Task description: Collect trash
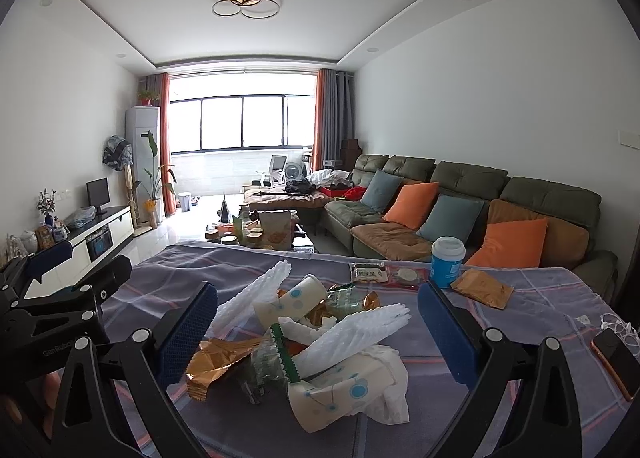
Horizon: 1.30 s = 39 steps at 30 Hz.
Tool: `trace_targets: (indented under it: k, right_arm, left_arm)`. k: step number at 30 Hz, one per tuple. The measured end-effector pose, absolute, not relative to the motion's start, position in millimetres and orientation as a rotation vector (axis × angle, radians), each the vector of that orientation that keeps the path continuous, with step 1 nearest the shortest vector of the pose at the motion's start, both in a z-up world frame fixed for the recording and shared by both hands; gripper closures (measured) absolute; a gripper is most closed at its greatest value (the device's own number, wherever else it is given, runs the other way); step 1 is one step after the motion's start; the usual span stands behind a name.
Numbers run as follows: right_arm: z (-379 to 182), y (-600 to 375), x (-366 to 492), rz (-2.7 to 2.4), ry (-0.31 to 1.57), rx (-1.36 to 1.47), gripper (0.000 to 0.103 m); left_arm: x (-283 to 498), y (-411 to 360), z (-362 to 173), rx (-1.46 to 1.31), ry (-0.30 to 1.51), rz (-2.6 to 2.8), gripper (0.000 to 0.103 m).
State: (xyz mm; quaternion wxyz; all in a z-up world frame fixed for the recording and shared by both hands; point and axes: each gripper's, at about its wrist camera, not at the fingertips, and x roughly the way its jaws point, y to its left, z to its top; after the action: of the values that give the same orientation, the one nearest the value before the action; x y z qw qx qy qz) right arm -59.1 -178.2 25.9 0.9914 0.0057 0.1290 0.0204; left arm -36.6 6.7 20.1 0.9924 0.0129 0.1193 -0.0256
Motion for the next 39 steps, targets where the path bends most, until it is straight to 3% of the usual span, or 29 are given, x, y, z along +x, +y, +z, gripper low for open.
trace_targets:
  k: [39]
  right_arm:
    - [23.6, -171.4, -58.8, 0.050, 0.261, 0.017, 0.004]
  left_arm:
    - [-38.8, 4.6, 19.1, 0.025, 0.236, -0.054, 0.003]
